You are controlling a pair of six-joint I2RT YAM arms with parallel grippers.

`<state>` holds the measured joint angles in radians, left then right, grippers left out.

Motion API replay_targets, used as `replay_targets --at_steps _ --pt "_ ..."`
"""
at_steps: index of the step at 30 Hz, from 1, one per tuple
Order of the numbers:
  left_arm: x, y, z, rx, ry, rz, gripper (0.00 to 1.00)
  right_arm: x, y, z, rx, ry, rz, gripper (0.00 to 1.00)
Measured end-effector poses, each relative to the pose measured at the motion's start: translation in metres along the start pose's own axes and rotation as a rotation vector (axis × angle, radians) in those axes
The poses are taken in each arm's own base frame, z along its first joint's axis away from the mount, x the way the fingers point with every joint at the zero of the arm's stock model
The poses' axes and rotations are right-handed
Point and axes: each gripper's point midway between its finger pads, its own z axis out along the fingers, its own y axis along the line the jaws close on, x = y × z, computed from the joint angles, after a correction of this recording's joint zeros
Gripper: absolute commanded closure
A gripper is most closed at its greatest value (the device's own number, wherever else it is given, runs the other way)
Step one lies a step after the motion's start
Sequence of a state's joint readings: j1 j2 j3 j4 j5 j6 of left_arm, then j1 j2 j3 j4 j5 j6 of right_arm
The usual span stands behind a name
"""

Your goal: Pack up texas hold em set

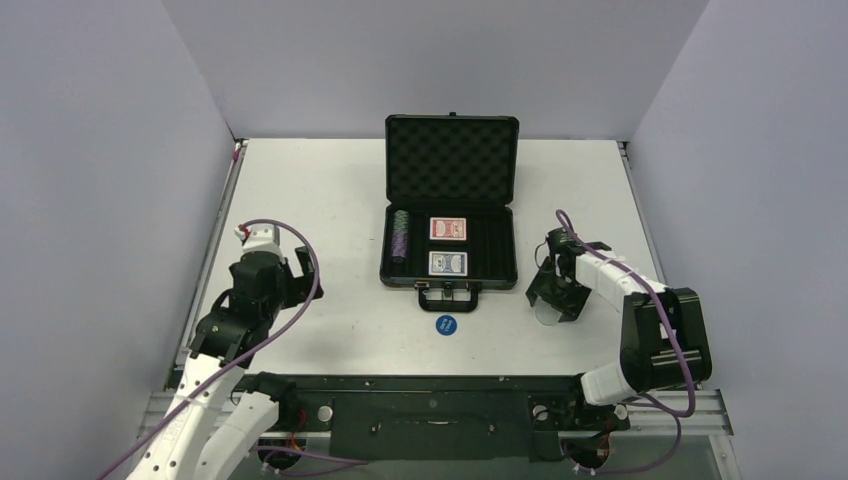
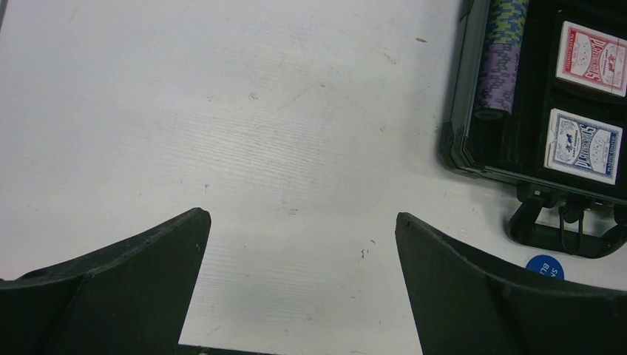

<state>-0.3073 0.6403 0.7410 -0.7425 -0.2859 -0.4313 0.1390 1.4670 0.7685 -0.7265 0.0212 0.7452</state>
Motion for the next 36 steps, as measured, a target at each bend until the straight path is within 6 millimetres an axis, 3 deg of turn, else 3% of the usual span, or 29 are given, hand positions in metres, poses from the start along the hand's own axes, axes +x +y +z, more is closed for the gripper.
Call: replay_targets --at_steps 5,10,20,26,36 --pt "0.0 0.0 0.0 0.005 -0.003 -0.003 0.04 0.001 0.001 0.0 -0.002 0.0 -0.008 0.42" --pt "-0.001 0.0 0.0 0.004 -0.007 -0.006 0.04 0.003 0.002 -0.001 -0.008 -0.003 -0.011 0.57" --pt "-0.001 0.001 -0.001 0.005 -0.012 -0.007 0.04 0.004 0.0 -0.007 -0.019 -0.015 -0.02 0.62" --pt "-0.002 0.001 -0.001 0.007 -0.017 -0.008 0.04 -0.007 0.004 -0.039 -0.057 -0.085 -0.035 0.63" --pt "-0.002 0.0 -0.001 0.01 -0.021 -0.01 0.04 -0.041 0.03 -0.106 -0.136 -0.221 -0.06 0.64"
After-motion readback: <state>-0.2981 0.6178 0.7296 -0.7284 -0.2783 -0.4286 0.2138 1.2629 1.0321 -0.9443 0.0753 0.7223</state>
